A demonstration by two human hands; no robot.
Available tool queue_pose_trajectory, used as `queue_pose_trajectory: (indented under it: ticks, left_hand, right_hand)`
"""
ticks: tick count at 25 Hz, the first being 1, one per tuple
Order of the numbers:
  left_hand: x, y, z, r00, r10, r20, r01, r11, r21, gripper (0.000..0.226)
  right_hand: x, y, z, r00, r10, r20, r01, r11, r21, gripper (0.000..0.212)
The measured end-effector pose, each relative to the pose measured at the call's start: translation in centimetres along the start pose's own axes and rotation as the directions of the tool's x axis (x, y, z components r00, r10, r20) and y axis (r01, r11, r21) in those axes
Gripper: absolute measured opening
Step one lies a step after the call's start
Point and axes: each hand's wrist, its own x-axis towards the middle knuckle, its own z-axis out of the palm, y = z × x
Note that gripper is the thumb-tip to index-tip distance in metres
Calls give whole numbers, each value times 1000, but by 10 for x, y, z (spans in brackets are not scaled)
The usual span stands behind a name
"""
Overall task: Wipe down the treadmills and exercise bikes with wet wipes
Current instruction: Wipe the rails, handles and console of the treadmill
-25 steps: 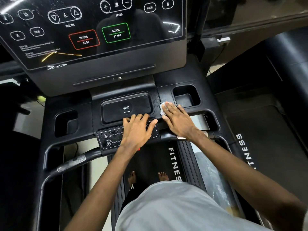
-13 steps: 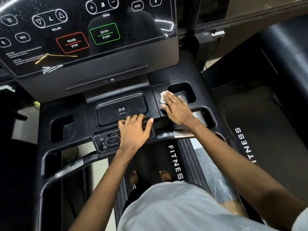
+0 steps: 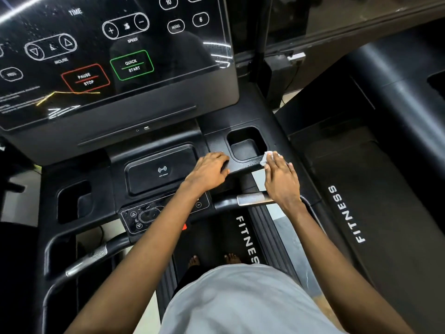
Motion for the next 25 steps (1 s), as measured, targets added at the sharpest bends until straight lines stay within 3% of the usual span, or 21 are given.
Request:
queue_pose_trajectory:
  ticks: [5,9,13,17,22,25]
  left_hand:
    - [19,4,2,992,24,126,-30,998,50,72]
    - [20,-1,4,994,25,108,-26,1000,6,72]
    - [18,0,6,998,-1,70,4,999,-32,78]
    - [22,-2,10,996,1,90,-4,999,36,89]
    - [25,-5,14,997,30,75,-37,995,88,86]
    - [23,-4,14,995,47,90,-54,995,79,81]
  right_hand:
    - [0,-3,0,992,-113,64,114,993,-16,50]
    - [11,4,-7,996,59,72,-57,998,-31,54]
    - [-1,-17,5,973,-157,168,168,985,-49,60]
    - [20,-14,-1,988,81,128,-72,995,-74,58]
    - [20,-27,4,977,-130,167,148,984,-99,53]
    - [25,-7,-9,996,31,89,-21,994,-109,51]
